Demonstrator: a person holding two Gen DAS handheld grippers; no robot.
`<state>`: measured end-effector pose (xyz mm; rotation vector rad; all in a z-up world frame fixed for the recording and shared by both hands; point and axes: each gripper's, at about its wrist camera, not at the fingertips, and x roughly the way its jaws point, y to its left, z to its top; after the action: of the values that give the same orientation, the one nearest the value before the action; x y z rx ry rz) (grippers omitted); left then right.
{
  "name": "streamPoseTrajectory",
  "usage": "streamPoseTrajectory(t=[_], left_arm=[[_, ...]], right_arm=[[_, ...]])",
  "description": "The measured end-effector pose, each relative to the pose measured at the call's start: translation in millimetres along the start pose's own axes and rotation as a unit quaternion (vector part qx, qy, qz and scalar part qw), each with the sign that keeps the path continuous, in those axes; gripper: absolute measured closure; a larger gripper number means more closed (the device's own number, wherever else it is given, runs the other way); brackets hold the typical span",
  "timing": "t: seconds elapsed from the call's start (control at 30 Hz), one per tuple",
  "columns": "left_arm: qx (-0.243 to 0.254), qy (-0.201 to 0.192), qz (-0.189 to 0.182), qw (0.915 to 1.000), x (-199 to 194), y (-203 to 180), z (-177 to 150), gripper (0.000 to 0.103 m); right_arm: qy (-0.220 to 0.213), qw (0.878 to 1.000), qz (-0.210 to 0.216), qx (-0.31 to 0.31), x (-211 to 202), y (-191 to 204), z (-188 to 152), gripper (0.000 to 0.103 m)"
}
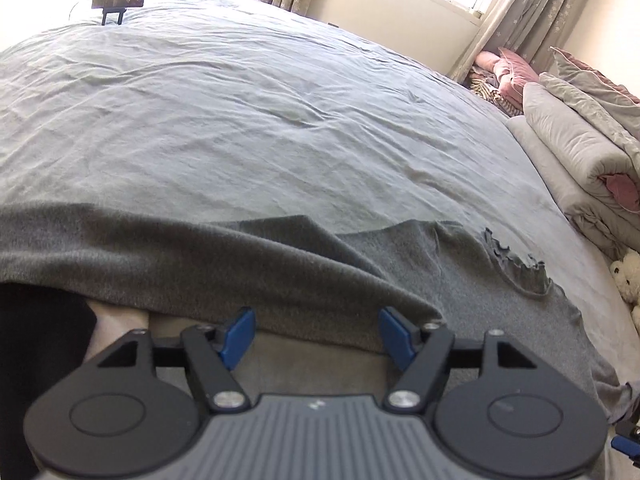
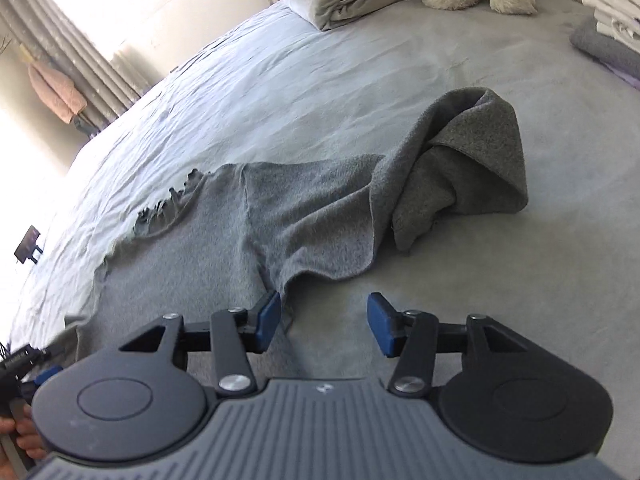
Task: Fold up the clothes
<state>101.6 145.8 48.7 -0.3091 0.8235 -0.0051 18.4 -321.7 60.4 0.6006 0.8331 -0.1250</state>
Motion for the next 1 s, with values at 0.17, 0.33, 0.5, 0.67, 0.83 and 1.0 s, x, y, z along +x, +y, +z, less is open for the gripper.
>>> streamPoseTrajectory(t=[0.17,0.33,0.5,0.67,0.83,1.0], left_arm=[[-0.020,-0.006,0.026,0.9994,14.7,16.5,7.0,0.048],[-0.021,-0.003,0.038,0.9990,20.2,21.8,13.2,0.095],[-0.026,-0.005,0.053,0.9982,17.0,29.1,16.9,0.103],[-0.032,-0.009,0.065,0.9973,10.9,41.0,20.9,0.103],[-0.042,0.023,-0.020,0.9987,6.3,30.1,14.7,0.085],[-0.018,0.024,-0.065,0.9974,9.0,4.6,3.4,0.060]], right_arm=[[-0.008,1.000,-0.020,-0.023,28.8,11.3,4.8,0.054],[-0.027,0.998,-0.032,-0.048,29.1,13.4,6.5,0.094],[-0.077,0.992,-0.065,-0.076,15.9,12.2,11.8,0.097],[-0.122,0.971,-0.124,-0.166,18.0,29.8,2.8,0.100],[-0.118,0.958,-0.145,-0.217,27.5,36.9,-5.1,0.100],[-0.077,0.972,-0.129,-0.180,35.1,19.5,-2.0,0.100]])
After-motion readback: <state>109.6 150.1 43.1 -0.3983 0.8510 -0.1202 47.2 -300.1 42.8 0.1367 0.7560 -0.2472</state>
